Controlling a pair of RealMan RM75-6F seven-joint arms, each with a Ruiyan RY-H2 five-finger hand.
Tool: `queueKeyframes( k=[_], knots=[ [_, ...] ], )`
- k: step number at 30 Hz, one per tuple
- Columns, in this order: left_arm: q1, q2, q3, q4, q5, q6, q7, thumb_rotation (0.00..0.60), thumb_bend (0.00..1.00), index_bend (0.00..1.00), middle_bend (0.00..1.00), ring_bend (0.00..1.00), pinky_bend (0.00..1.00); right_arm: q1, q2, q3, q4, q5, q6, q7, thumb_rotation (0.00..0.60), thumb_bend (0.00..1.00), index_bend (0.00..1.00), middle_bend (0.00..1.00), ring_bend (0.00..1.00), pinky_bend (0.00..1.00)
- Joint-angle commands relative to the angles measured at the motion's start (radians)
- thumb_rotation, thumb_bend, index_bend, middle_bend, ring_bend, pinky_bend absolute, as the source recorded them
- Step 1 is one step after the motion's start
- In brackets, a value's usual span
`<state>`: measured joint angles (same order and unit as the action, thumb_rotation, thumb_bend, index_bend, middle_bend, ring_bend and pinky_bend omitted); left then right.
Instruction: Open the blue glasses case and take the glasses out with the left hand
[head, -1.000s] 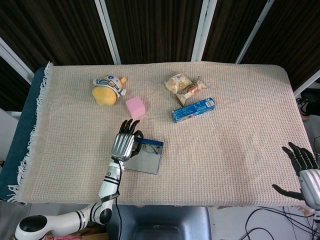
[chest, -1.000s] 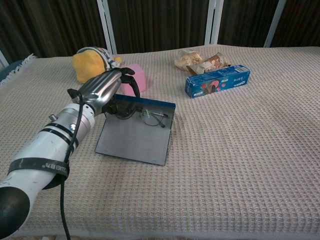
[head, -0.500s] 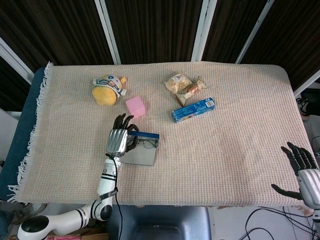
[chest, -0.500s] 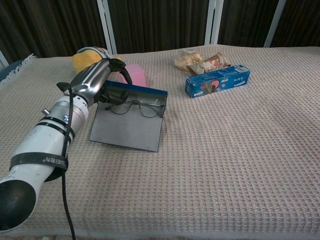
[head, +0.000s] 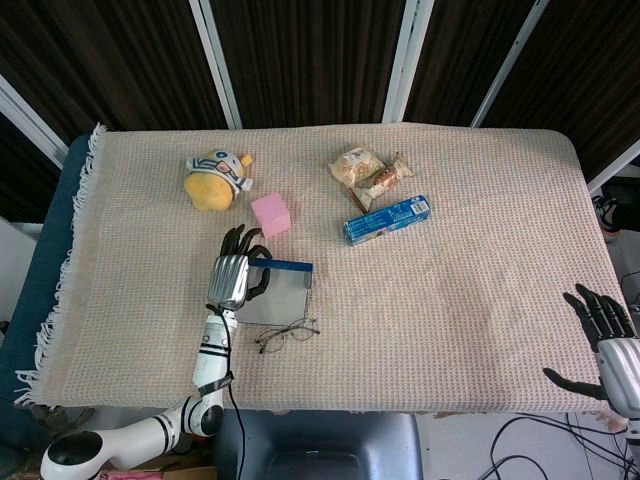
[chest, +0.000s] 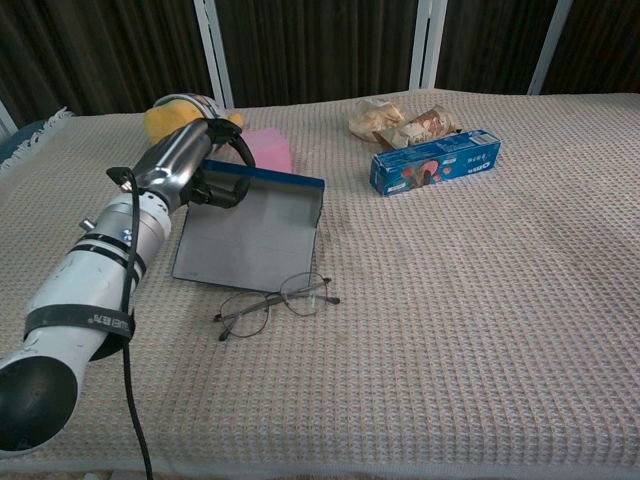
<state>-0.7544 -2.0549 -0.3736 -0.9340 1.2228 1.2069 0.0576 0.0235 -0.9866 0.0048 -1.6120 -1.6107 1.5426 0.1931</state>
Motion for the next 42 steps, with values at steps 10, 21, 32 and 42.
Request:
queueKeyframes(
  k=[10,21,32,42],
  knots=[
    [-0.019,0.021,-0.041,0.065,-0.032,-0.025,-0.014,0.6,0.45,0.58,0.15,0.01,0.05,0.001,-0.001,0.0,-0.001,0.001,-0.002,-0.006,0.6,0.2,0.0,0.0,0.0,0.0],
    [-0.031,0.007,-0.075,0.256,-0.135,-0.159,-0.039,0.6,0.45,0.5,0.15,0.01,0.05,0.003,-0.004,0.0,-0.004,0.001,-0.006,-0.016,0.6,0.2,0.0,0.0,0.0,0.0],
    [-0.016,0.044,-0.038,0.234,-0.165,-0.264,0.017,0.6,0.43,0.0,0.01,0.0,0.0,0.006,-0.008,0.002,-0.008,0.009,-0.015,-0.031,0.6,0.2,0.0,0.0,0.0,0.0],
    [0.222,0.428,0.151,-0.342,0.046,-0.058,0.003,0.6,0.43,0.0,0.0,0.0,0.0,0.009,-0.012,0.0,-0.012,0.011,-0.027,-0.051,0.6,0.2,0.0,0.0,0.0,0.0]
  ],
)
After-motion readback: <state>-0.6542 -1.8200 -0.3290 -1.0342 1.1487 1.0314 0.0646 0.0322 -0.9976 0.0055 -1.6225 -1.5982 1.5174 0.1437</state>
